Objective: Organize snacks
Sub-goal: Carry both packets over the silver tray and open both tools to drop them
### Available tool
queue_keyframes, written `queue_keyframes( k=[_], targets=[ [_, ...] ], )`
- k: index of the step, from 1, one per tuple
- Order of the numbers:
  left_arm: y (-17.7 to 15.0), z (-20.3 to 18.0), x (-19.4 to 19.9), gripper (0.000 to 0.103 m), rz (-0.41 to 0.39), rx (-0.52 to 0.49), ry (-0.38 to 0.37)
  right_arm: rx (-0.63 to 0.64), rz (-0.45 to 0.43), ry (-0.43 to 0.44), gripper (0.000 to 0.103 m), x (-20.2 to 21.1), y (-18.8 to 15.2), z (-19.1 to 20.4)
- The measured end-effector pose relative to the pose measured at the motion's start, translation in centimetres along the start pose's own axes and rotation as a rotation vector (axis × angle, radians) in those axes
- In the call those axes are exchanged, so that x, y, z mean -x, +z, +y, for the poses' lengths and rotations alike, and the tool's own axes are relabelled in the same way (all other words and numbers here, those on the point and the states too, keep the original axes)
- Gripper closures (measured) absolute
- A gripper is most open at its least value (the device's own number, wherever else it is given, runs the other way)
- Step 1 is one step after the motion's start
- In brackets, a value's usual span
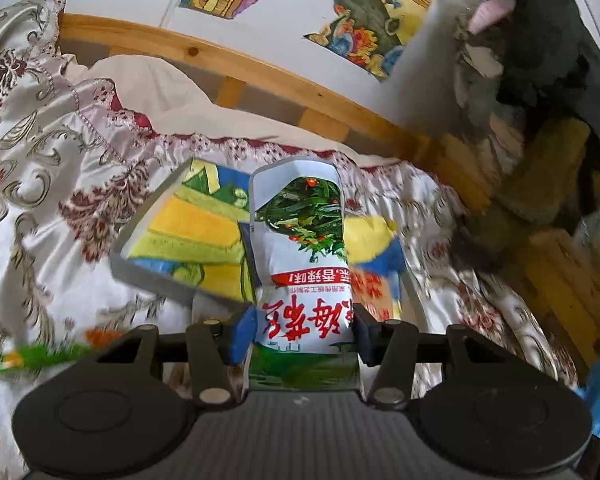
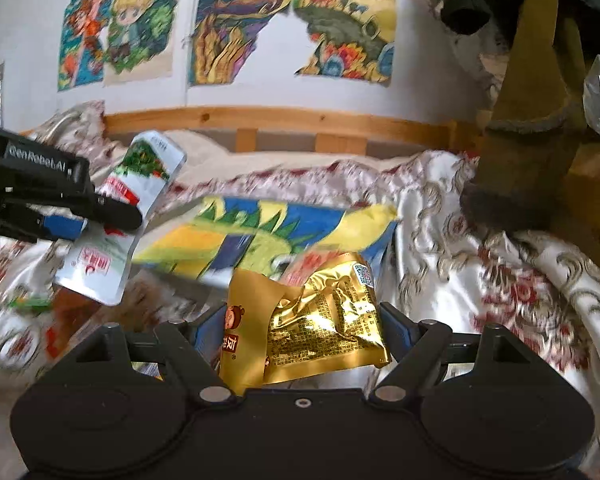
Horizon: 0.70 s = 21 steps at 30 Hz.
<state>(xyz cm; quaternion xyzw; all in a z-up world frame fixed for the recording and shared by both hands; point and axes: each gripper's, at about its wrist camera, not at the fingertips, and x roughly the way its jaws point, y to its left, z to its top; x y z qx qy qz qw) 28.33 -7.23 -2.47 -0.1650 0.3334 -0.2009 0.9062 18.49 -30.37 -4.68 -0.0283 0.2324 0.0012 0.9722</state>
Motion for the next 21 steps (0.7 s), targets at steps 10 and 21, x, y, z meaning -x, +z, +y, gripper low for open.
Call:
queue_keyframes(
  k=[10,21],
  targets=[
    [4.4,0.1,-7.2,0.048,0.006,0.025,-0.011,-0.051,-0.055,-0.045,0.023,-7.7,3.0,-1.5],
    [5.1,1.2,-15.1,0.047,0.139,0.091,0.068,-0.09,0.021,-0.099,0.022,-14.8,3.8,-2.3]
  ],
)
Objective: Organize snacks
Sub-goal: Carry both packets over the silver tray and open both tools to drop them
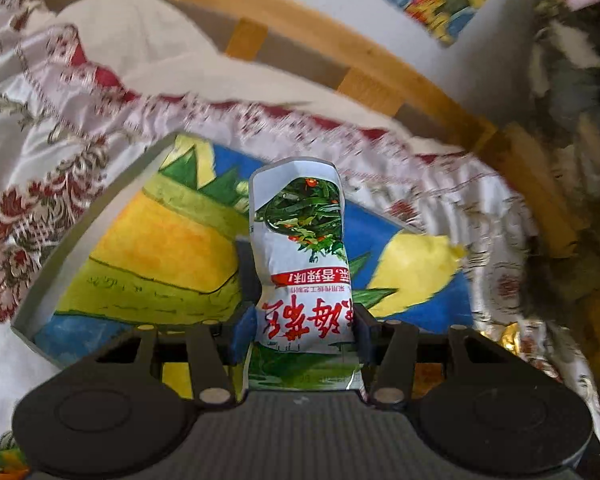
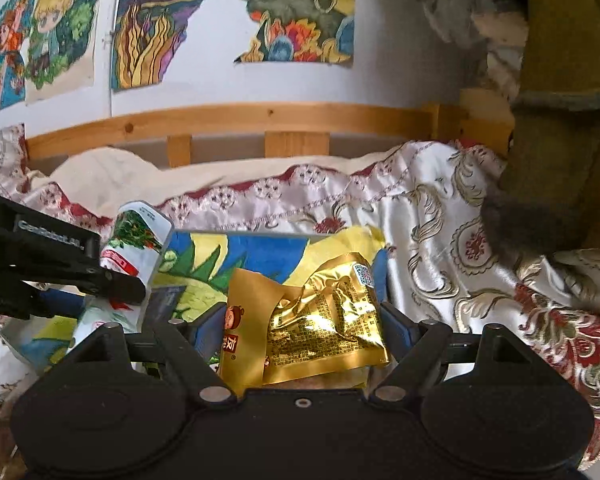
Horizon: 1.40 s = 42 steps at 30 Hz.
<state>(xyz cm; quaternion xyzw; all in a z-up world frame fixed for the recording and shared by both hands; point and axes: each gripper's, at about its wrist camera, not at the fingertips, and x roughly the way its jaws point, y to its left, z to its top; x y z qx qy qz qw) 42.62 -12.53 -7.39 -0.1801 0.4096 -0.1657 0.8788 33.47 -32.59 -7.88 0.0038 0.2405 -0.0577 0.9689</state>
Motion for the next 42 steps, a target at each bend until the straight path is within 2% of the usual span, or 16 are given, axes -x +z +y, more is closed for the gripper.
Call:
queue_keyframes(
  k=[10,16,17,18,22,24,26,29,37,42],
  targets=[
    [0.0,0.4,-2.1,0.043,0.037,0.01,0.067,0.037,0.078,-0.005,0.022,-2.1,-1.0,0.9],
    [0.0,0.1,-2.6,0.03,0.062,-0.017,0.135,0.026,0.063,0.004,0.016,-2.6,-1.7,0.9],
    [0.1,0.1,-2.4,0.022,0.06,-0.011,0.138,0.024,0.061,0.001,0.014,-2.6,-1.8,0.8],
    [0.2,0.0,-2.2,0.018,0.05,-0.004,0.149,0.018,0.054,0.0,0.013,-2.6,-1.8,0.7],
    [0.5,-0.2,-0.9,0.014,0.023,-0.017,0.175,-0.005,0.008,0.01,0.004,-1.7,-1.5,0.3],
    [0.6,0.0,0.4,0.009,0.008,-0.013,0.171,-0.021,-0.028,0.01,0.002,-0.8,-1.2,0.1],
    [0.7,0.2,1.9,0.007,0.01,-0.013,0.138,-0.048,-0.06,0.015,0.001,0.3,-0.7,-0.1],
    [0.5,0.2,4.4,0.003,-0.019,-0.015,0.129,-0.054,-0.102,0.03,0.001,2.6,0.3,-0.1],
    [-2.1,-0.6,13.2,0.001,-0.212,-0.078,0.162,-0.064,-0.218,0.037,0.001,10.5,2.3,0.0],
    [-5.0,-1.0,18.3,0.001,-0.322,-0.127,0.189,-0.07,-0.267,0.036,0.001,15.8,1.6,0.2]
  ],
)
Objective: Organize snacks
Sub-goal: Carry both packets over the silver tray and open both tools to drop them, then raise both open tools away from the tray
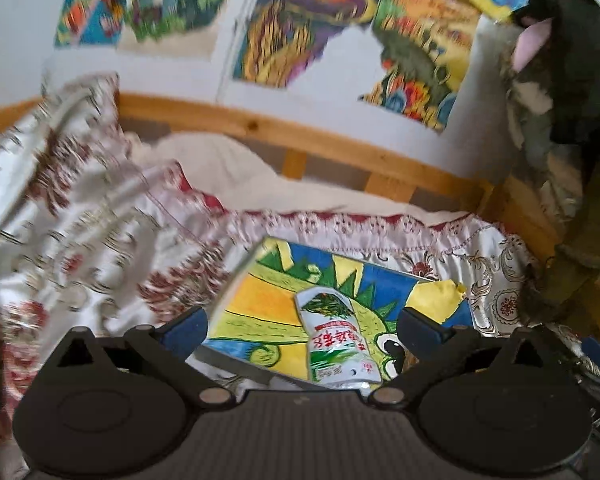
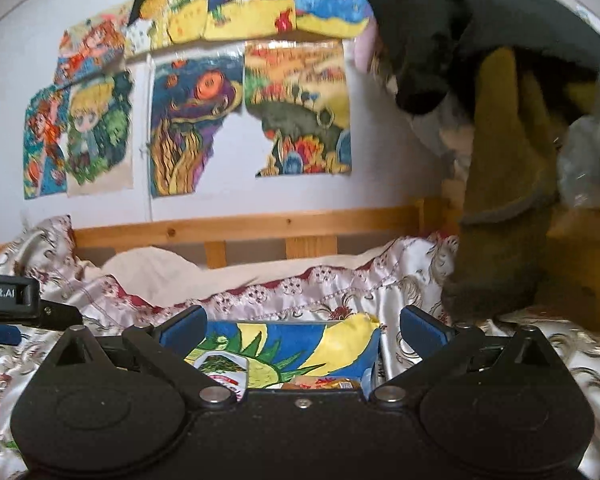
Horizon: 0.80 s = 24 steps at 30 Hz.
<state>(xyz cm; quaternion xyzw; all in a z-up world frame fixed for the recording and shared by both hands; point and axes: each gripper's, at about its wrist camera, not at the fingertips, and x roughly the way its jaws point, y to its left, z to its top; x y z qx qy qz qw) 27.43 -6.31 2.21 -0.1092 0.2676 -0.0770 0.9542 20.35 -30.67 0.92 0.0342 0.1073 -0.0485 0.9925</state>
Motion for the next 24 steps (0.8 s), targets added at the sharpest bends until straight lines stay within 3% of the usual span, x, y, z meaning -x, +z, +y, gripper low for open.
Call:
queue_keyframes(
  k=[7,15,24],
  targets=[
    [-2.8,0.1,7.8,0.0,-0.117,-0.164,0.027,0.026,-0.021,0.017,0.001,6.7,-0.3,1.3],
    [-5.9,0.9,14.2,0.0,-0.178,-0.288,0.099,0.035,-0.013,0.038,0.001,13.3,-1.7,2.9],
    [-8.5,3.2,17.8,0.0,-0.123,-0.309,0.172,0.065,0.01,0.058,0.001,17.9,-3.2,4.5]
  ],
)
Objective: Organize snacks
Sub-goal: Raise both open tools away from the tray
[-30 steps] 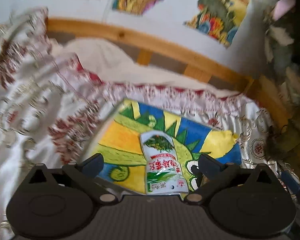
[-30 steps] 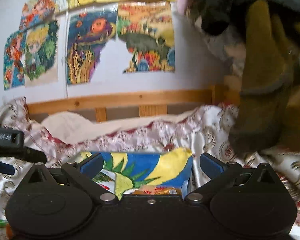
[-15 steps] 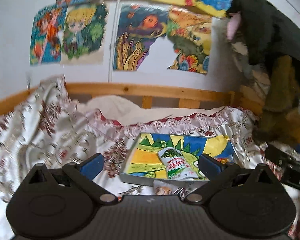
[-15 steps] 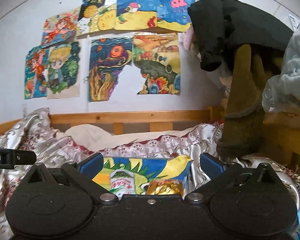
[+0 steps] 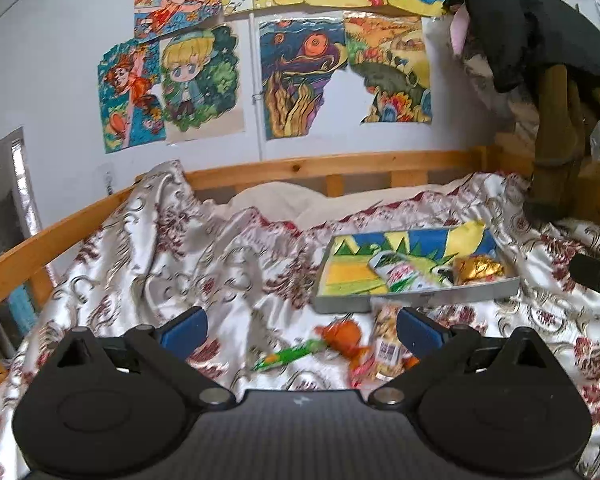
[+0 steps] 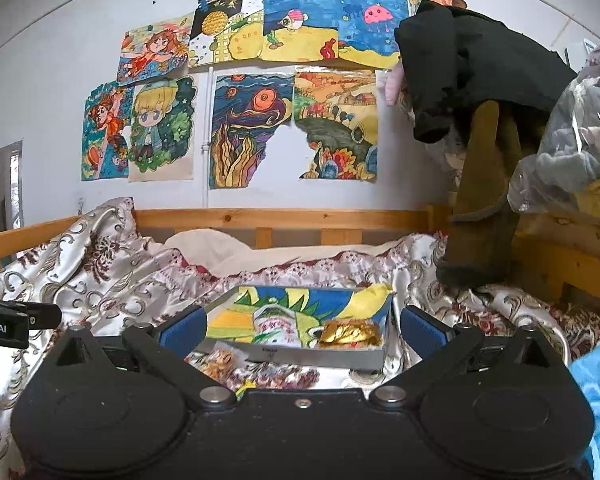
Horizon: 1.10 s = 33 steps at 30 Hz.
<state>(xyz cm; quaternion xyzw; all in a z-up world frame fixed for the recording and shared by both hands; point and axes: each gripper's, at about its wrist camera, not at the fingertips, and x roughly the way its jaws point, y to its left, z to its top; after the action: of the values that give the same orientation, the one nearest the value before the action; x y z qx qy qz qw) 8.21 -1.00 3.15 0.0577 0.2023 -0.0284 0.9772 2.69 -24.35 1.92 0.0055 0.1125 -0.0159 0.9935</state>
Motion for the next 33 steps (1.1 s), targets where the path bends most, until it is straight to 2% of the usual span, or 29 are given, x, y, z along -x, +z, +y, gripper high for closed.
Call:
queue_keyframes(
  k=[6,15,28,33],
  targets=[
    [-1.3,0.8,1.4,0.0,0.029,-0.003,-0.009,-0.023,0.067,-0.001,0.001,1.7,-1.2,0.3],
    [-2.6,0.2,1.1,0.0,0.114,-0.071,-0.008,0.034,0.191,-0.029,0.001,2.1,-3.3,1.6],
    [-2.8,0.3,0.2,0.0,0.192,-0.076,-0.021,0.095,0.29,-0.04,0.001,0.6,-4.5,2.6],
    [-2.7,0.0,-0.4,0.0,0.224,-0.108,-0.031,0.09,0.314,-0.036,0.001,0.2,-4.7,2.5]
  ],
)
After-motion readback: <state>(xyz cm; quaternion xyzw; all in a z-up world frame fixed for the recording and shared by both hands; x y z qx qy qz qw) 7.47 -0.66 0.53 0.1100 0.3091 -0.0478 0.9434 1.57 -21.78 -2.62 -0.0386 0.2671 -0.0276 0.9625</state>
